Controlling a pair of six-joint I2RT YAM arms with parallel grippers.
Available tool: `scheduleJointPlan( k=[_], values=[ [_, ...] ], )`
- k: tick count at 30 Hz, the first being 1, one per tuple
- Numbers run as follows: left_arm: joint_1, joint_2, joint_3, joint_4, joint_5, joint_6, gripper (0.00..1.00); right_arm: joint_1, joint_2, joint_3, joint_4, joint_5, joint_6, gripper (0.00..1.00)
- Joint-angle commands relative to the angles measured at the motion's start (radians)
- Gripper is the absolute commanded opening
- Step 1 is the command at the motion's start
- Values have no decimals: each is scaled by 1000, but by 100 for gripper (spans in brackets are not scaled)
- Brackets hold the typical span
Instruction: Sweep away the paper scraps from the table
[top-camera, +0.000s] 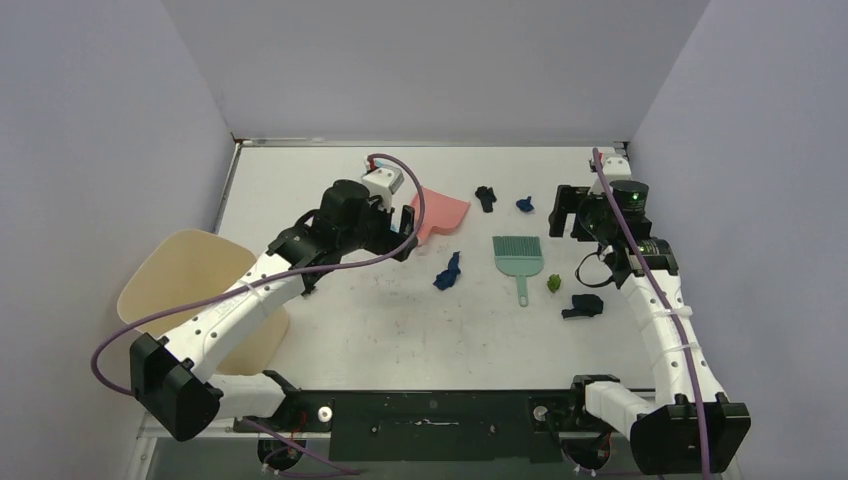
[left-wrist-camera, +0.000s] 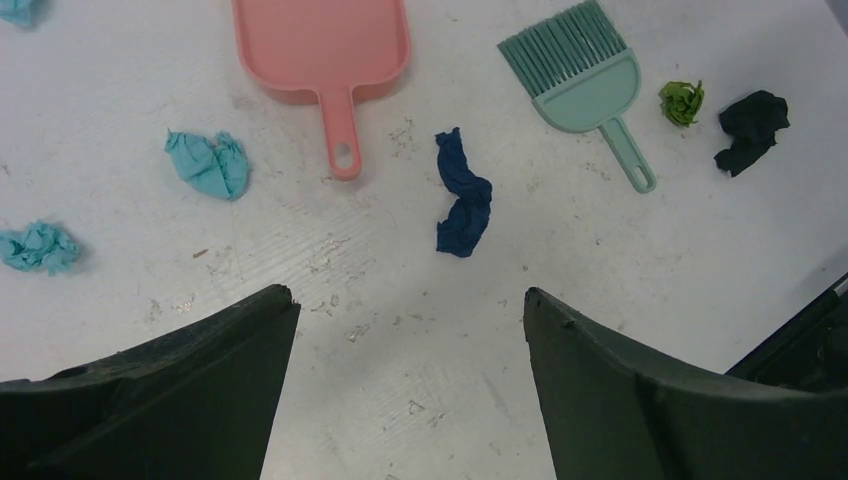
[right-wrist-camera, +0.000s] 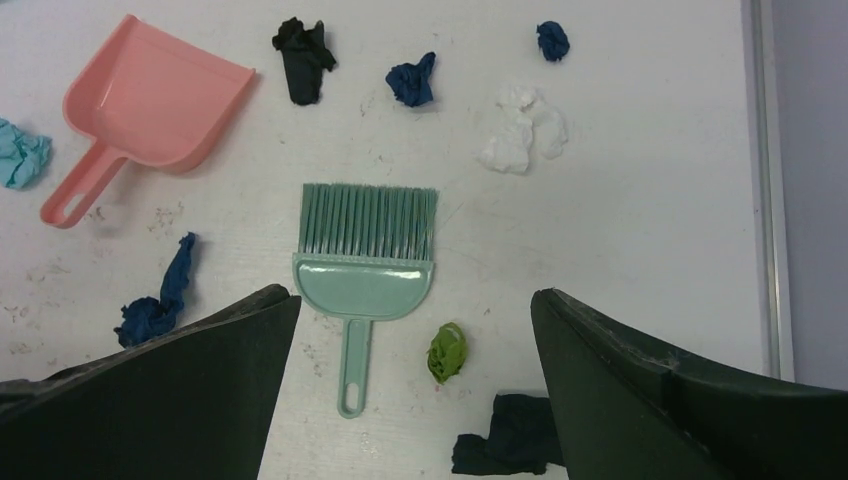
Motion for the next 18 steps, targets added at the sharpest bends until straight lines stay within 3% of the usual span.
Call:
scheduleJointPlan(
  k=[1, 5, 8, 15, 18],
  values=[
    [-1, 33, -7, 78, -62, -32, 82, -3, -28, -26, 94, -10, -28, 90],
    [-15, 105, 22, 96, -30, -77, 79, -3, -28, -29, 57, -171, -207, 90],
    [-38, 146, 43, 119, -28, -92, 79, -4, -32, -38, 42, -251, -232, 90],
    [-74, 253, 167, 79, -32, -89, 75, -58, 21, 9, 12, -249, -182, 90],
    [-91, 267, 190, 48, -54, -81, 73, -64, 70, 10, -19, -251, -213, 97]
  ],
)
